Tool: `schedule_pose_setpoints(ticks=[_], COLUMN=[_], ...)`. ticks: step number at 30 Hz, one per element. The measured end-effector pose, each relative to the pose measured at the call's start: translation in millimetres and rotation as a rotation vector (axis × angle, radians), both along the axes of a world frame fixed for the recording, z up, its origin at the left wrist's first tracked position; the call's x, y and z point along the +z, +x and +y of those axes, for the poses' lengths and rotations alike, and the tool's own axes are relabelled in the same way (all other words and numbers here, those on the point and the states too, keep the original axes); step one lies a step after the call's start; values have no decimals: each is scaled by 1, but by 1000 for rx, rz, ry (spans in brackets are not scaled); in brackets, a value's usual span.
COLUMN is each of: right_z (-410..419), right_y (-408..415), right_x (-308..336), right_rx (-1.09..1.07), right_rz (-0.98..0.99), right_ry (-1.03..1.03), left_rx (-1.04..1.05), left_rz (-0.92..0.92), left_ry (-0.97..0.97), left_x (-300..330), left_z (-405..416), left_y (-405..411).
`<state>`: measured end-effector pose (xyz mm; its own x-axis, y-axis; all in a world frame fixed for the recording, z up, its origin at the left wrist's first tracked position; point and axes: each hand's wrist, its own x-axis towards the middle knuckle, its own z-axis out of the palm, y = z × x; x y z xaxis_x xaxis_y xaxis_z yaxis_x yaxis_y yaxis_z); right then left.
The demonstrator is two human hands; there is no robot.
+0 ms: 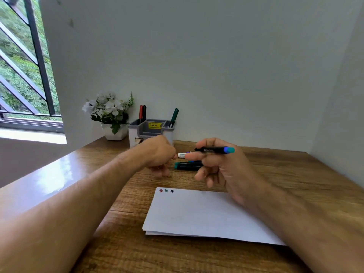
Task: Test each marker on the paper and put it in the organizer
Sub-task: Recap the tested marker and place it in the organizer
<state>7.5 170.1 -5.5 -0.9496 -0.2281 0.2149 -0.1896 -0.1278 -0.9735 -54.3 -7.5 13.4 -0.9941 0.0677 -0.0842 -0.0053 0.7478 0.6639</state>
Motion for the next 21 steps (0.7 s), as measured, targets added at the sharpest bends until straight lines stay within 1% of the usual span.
schedule_pose_setpoints(ticks=[2, 3, 4, 6, 7, 8, 11, 14, 19, 21], right_z=[-1, -1, -2, -3, -4, -5, -6, -6, -7, -8], right_y=[2, 3, 3, 2, 2, 2, 2, 3, 4, 5], right_x=[-3, -4, -5, -7, -8, -10, -15, -18, -19, -19], right_rx=[38, 52, 51, 30, 20, 17, 30, 70, 48, 24], right_rz=[31, 48, 70, 138, 161, 163, 120, 91, 179, 217], right_ry=[17, 19, 28, 106, 140, 154, 172, 227, 387, 452], left_rx=[-61, -108, -162, -270, -315, -358, -449, -476, -499, -502], left_rz=[50, 42, -21, -240, -321, -359, -392, -389, -408, -387], left_ry=[-95, -127, -149, -200, -242, -284, -321, -341, -318, -363], left_x=[2, 3, 5, 9, 11, 11, 13, 13, 15, 15], left_z=[-3, -6, -9, -16, -18, -21, -24, -24, -23, -21], left_y=[-2, -2, -1, 1, 3, 4, 4, 5, 8, 9])
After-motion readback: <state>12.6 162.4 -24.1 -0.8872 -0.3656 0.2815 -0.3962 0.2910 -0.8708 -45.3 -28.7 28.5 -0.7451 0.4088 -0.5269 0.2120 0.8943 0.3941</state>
